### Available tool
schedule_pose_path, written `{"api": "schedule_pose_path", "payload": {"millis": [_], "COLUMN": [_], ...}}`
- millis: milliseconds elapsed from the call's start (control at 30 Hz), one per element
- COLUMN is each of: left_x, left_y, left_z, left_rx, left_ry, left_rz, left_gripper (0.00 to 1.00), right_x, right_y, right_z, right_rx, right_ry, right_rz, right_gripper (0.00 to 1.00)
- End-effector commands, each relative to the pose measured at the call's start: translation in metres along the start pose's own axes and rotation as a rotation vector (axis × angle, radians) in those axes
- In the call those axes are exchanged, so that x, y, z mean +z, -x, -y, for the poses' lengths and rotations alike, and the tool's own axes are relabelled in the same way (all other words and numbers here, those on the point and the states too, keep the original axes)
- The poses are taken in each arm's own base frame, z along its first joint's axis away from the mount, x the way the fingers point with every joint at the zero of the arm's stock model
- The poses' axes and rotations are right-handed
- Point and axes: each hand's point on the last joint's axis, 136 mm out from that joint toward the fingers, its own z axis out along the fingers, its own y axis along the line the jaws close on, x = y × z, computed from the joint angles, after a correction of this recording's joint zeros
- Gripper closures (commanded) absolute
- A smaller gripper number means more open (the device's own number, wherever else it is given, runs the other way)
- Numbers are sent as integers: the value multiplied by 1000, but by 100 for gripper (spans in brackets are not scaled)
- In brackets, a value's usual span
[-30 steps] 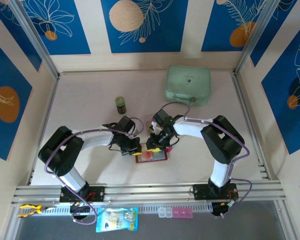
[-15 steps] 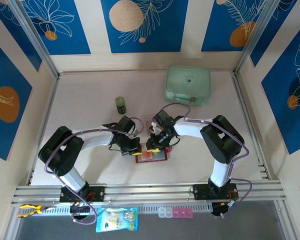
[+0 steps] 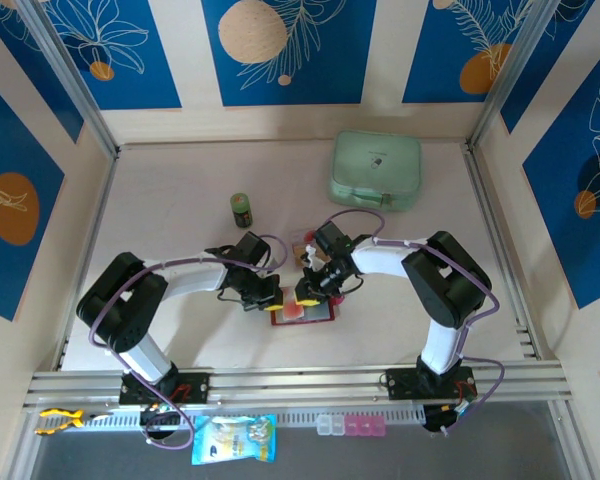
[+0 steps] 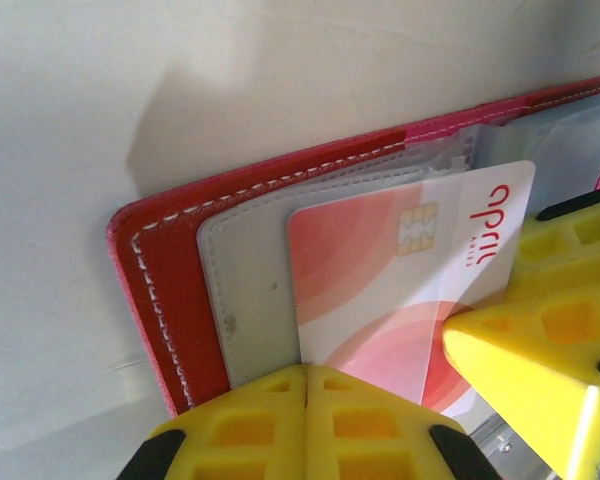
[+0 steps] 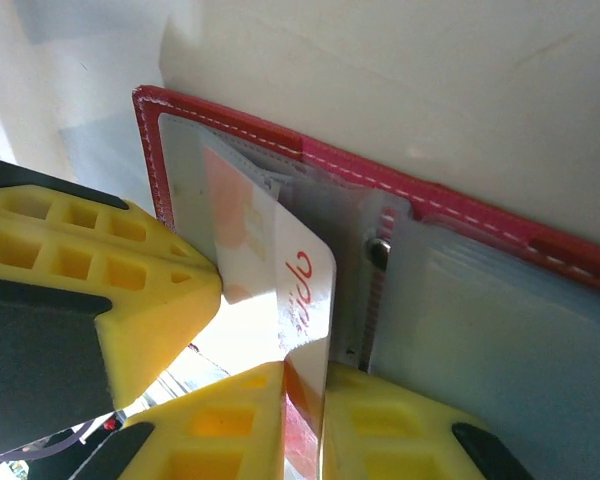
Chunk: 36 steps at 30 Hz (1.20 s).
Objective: Take the credit cards out of the card holder
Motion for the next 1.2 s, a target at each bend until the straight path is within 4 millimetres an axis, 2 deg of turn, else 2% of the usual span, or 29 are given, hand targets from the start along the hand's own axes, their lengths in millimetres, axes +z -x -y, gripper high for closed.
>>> {"api": "schedule_pose_path", "payload": {"millis": [0,567,1167], "left_x": [6,6,7], "left_y": [-8,-8,-5], "left_z": [-12,-10,-6], "left_rx": [-26,-29,-21], "left_ry": [49,40,21], "left_rz": [-37,-34,-34], "left_gripper": [100,100,100], "right_x": [-9,-32,-45], "right_y": [-5,-13,-14], "right_z": [-3,17,8], "right_rx": [1,-9,-77], "right_ry": [16,-134,-257], "right_rz": [8,36,74], "right_gripper": [86,89,92]}}
